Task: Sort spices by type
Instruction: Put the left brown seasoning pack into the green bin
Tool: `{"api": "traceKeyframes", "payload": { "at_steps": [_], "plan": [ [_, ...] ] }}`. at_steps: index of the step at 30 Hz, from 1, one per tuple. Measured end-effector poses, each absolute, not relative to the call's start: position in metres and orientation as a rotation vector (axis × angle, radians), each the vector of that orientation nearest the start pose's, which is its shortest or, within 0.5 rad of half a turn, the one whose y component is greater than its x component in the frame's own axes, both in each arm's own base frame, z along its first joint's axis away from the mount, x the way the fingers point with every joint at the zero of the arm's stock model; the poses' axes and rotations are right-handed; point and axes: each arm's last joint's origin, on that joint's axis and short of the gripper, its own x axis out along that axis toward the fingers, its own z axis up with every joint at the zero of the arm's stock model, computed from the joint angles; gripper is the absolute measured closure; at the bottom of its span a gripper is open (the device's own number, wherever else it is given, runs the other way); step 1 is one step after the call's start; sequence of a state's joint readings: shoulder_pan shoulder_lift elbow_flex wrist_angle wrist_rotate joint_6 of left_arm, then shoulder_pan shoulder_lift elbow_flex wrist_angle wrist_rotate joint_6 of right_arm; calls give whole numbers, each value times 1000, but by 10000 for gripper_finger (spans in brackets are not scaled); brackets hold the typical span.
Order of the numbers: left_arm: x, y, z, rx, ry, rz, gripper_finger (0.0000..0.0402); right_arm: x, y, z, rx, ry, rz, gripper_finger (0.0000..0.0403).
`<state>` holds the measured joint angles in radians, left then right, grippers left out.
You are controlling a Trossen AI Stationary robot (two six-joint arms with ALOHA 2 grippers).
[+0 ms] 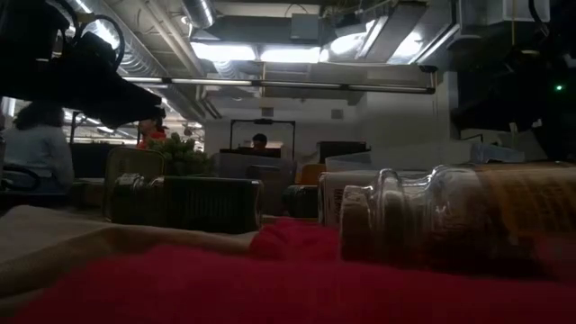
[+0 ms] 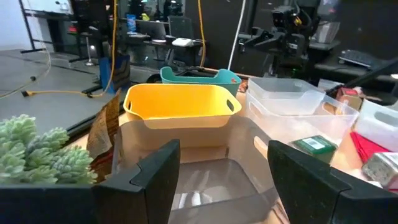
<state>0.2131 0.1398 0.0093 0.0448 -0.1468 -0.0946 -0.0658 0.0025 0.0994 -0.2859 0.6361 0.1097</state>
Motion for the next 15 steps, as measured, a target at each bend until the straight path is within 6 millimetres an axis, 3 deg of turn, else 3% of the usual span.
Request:
{"api": "traceKeyframes", "payload": {
  "at_steps": [9, 15],
  "plan": [
    [101, 27, 182, -95, -166, 378, 174, 82, -23, 171, 50, 146, -709, 209],
    [104, 30, 201, -76, -178, 450, 174, 82, -23, 171, 50, 146, -709, 209]
  ]
}}
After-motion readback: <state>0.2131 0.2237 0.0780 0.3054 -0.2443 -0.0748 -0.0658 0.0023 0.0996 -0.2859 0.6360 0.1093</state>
